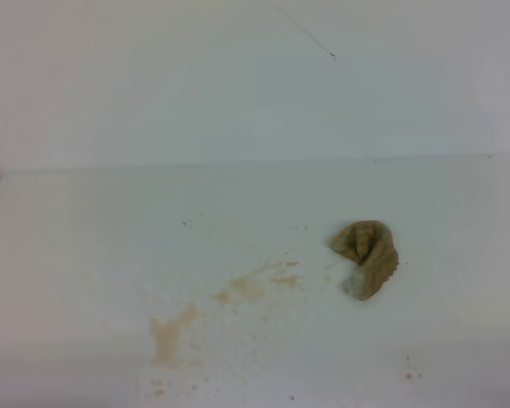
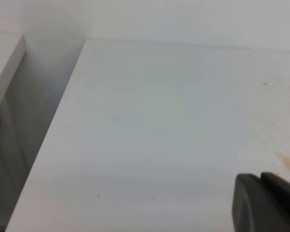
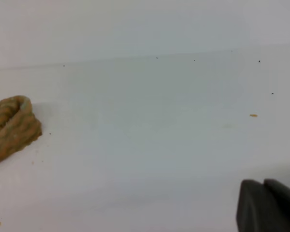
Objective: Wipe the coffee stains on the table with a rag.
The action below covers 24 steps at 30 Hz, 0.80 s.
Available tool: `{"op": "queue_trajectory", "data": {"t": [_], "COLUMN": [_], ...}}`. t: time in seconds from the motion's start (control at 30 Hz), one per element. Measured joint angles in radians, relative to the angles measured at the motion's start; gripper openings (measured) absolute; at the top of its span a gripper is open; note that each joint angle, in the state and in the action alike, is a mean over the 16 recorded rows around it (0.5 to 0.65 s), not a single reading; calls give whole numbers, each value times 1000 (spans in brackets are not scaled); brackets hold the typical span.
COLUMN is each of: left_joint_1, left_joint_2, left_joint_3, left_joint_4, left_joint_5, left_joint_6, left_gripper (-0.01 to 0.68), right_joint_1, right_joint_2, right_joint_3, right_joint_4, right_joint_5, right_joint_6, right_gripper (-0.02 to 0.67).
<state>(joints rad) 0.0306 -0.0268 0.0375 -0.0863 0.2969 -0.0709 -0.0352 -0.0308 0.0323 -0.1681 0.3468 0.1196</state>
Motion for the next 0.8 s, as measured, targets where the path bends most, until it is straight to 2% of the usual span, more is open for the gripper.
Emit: {"op": "queue_trajectory", "data": {"t": [0.8], "left_joint_1": [0], "left_joint_2": [2], "left_joint_3": [-2], "left_joint_4": [0], "left_joint_5": [1], "left_joint_6": [0], "left_gripper": [1], "right_joint_1": [0], "right_joint_2": [5], "right_joint_3": [-4], "right_joint_4": [1], "right_joint_5": [-5], "right_joint_6": [0], "right_gripper": [1]}}
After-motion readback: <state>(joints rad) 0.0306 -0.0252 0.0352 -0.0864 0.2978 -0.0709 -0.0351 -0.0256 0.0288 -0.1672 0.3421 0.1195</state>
